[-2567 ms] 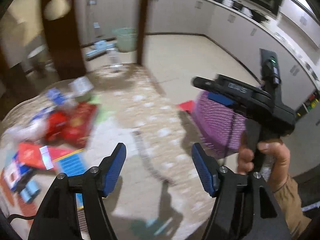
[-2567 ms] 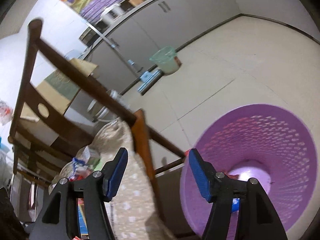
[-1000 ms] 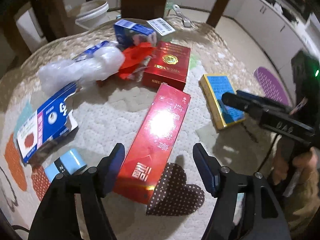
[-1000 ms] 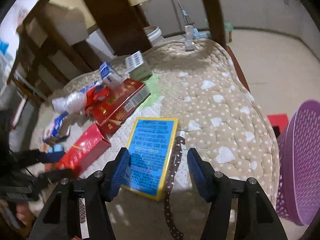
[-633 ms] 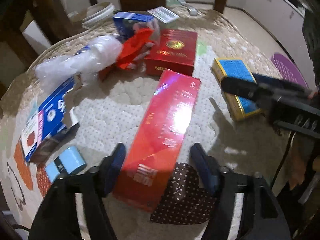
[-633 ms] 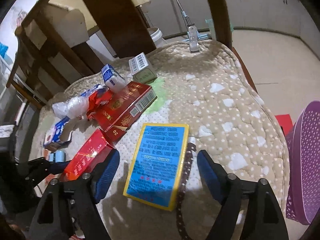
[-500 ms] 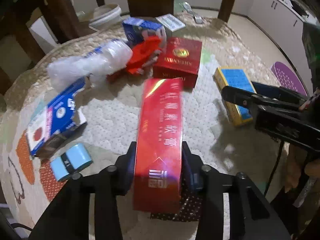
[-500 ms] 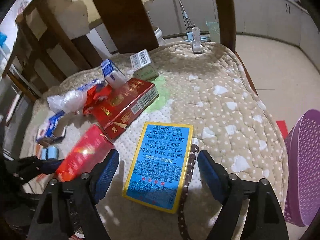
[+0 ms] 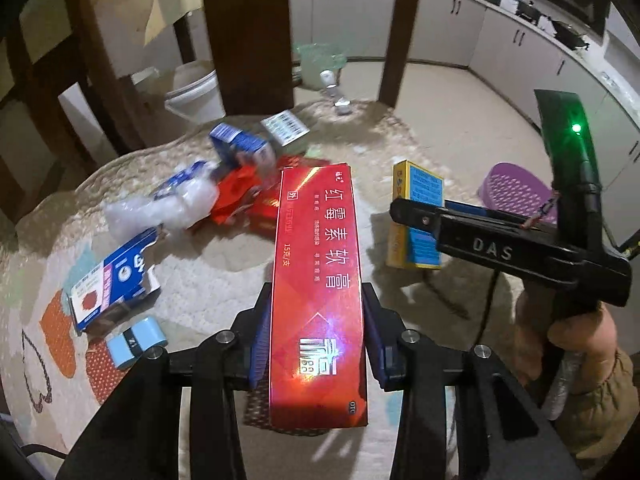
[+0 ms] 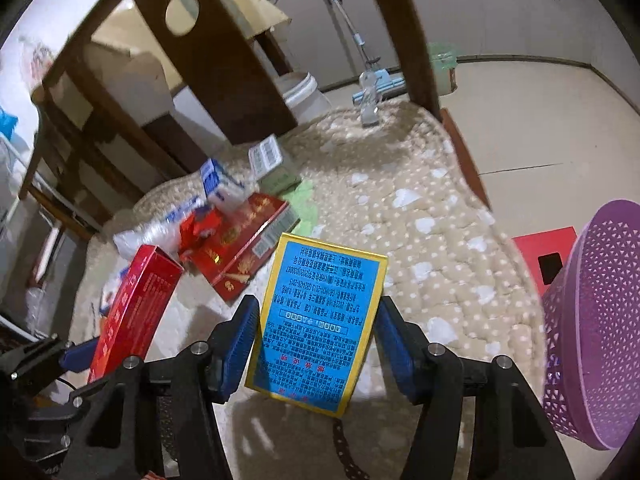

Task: Collect trash
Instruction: 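Carry both boxes over the purple basket and open both tools to drop them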

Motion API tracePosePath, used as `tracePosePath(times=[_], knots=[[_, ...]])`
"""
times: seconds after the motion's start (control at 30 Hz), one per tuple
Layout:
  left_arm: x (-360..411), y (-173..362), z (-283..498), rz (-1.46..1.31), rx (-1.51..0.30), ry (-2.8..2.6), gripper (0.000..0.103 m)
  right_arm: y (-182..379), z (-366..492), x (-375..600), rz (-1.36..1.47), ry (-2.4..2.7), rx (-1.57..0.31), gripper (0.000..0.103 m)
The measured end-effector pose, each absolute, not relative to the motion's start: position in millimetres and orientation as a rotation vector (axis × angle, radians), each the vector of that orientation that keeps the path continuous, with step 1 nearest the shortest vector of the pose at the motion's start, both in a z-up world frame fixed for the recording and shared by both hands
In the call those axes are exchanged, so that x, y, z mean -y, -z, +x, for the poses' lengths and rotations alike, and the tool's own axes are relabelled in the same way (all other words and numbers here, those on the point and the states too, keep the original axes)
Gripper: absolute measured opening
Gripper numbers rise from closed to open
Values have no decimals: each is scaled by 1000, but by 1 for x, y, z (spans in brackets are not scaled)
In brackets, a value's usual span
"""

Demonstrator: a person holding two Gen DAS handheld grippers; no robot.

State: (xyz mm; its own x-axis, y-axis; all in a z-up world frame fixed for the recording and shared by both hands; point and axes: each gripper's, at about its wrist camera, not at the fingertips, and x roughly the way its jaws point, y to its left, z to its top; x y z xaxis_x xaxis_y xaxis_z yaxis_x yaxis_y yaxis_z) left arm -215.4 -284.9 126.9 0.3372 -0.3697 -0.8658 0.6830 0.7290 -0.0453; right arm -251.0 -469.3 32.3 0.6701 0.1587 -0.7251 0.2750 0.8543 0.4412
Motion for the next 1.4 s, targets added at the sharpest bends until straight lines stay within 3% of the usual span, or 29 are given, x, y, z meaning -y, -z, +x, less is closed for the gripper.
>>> tracePosePath(times=[0.83,1.4], knots=[[340,-133,-252,434,-971,797,39,-48,-324,571,752,270,-695,64],[432,-118,-281,471,-986,995,39,-15,-388,651,900,488,-677,64]])
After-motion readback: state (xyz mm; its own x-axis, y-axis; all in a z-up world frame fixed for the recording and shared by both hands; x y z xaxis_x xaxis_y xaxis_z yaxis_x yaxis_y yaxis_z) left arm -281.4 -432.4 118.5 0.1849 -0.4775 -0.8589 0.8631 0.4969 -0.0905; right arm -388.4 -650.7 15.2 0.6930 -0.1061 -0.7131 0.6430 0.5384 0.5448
